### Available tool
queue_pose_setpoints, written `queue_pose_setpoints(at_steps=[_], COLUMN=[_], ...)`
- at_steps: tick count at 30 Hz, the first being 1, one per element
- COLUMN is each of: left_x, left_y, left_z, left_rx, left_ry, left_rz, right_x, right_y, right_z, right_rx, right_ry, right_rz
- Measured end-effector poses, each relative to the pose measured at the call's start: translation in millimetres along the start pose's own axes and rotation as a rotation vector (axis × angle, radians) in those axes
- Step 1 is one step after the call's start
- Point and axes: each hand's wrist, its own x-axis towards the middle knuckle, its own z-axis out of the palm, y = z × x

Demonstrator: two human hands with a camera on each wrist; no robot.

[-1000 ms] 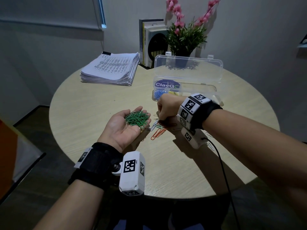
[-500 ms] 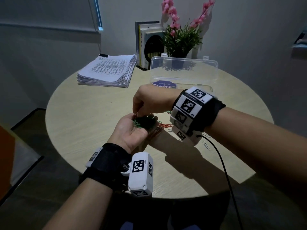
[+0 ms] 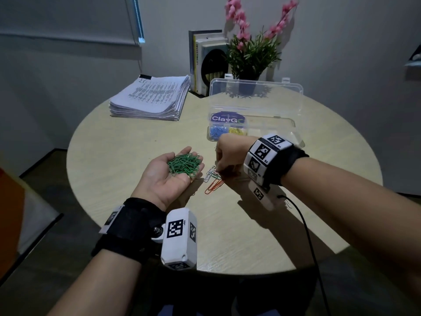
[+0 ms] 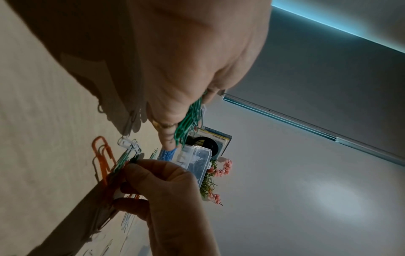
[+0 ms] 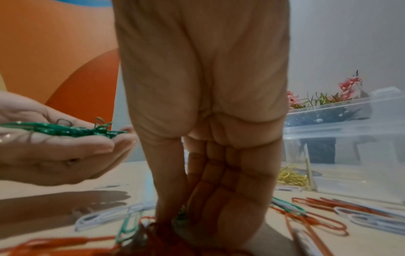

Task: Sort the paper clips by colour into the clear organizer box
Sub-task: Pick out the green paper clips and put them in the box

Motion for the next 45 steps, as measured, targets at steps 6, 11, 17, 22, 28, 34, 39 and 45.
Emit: queue_pose_setpoints(at_steps=[6, 11, 17, 22, 28, 34, 39, 45], left_x=[0, -1, 0, 4, 5, 6, 7, 5], left_y=[-1, -3, -6, -9, -6, -5, -4, -4], left_z=[-1, -1, 1, 3, 0, -2, -3, -3], left_rx=[0.002, 0.006, 0.009, 0.013, 0.002, -0.011, -0.010, 0.021], left_ry=[-0.003, -0.009, -0.028, -0.031, -0.032, -0.037, -0.035, -0.020], left_rz=[-0.009, -0.019, -0.036, -0.047, -0.042, -0.041, -0.036, -0.018], right_x=[4, 9, 11, 20, 33, 38, 33, 23], right_y=[-3, 7, 27, 27, 15, 9, 6, -1], right_z=[6, 0, -23, -18, -10, -4, -2, 5], right_rx=[-0.005, 0.067, 0.080, 0.078, 0.075, -0.036, -0.033, -0.094], right_ry=[-0.082, -0.035, 0.105, 0.113, 0.111, 0.121, 0.058, 0.076], right_rz=[0.074, 0.143, 0.257, 0.272, 0.176, 0.131, 0.071, 0.013])
